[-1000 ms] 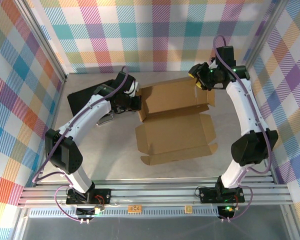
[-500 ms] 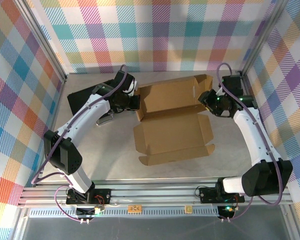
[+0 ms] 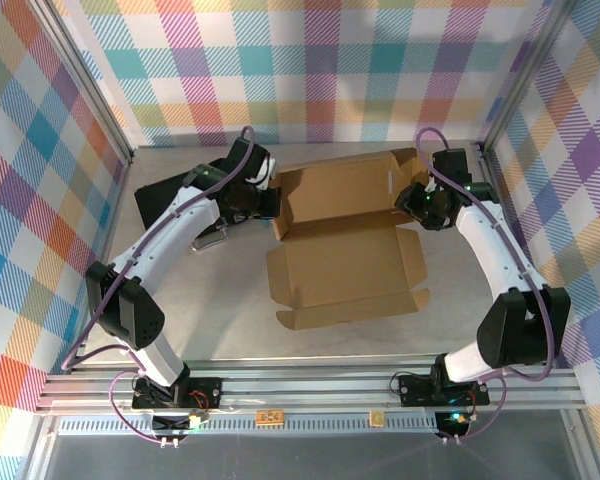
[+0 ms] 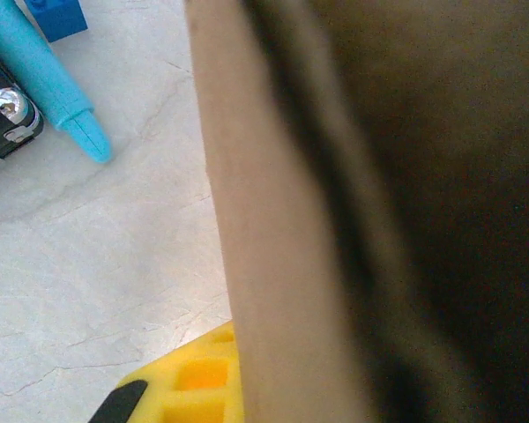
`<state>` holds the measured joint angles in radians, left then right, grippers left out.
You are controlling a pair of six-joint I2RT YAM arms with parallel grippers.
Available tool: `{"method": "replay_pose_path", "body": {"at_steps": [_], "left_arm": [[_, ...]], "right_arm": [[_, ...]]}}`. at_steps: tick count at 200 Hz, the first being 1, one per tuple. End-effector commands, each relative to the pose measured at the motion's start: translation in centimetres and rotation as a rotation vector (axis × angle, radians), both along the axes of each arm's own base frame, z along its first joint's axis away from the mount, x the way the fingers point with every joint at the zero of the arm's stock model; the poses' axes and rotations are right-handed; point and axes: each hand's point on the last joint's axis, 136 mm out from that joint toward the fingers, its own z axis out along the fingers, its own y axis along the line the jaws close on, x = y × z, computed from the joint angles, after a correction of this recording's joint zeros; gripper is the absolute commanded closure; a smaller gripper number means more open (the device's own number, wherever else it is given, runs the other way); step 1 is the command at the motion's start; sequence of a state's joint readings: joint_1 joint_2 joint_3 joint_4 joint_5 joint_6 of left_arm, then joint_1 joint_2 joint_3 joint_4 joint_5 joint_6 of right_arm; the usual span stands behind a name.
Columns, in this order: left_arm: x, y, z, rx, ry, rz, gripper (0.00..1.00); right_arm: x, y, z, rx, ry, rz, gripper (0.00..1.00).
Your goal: Fold the paper box
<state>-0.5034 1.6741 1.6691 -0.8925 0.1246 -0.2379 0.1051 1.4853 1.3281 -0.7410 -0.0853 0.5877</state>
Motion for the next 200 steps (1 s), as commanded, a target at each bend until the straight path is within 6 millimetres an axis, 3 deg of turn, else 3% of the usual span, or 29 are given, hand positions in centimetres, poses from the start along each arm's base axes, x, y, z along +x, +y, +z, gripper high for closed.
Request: {"method": "replay_pose_path", "body": {"at_steps": [1, 110, 154, 183, 200], "left_arm": [[-0.2, -0.4, 2.1, -0.017, -0.041, -0.020, 1.00], [-0.1, -0.6, 2.2, -0.014, -0.038, -0.028, 1.00], [-0.3, -0.8, 2.0, -0.006, -0.035, -0.030, 1.00], [-0.3, -0.8, 2.0, -0.001, -0.035, -0.018, 1.00], [-0.3, -0.9, 2.0, -0.002, -0.031, -0.007, 1.00]], "right_arm": [[0.0, -0.4, 0.1, -0.041, -0.002, 0.008, 0.52], [-1.0, -0.4, -0.6, -0.034, 0.007, 0.009, 0.44], [0.6, 1.2, 1.5, -0.006, -0.060, 0.043, 0.89], [0.1, 2.4, 2.6, -0.094, -0.081, 0.102, 1.00], [-0.3, 3.0, 2.3, -0.139, -0.073, 0.136, 1.00]]}}
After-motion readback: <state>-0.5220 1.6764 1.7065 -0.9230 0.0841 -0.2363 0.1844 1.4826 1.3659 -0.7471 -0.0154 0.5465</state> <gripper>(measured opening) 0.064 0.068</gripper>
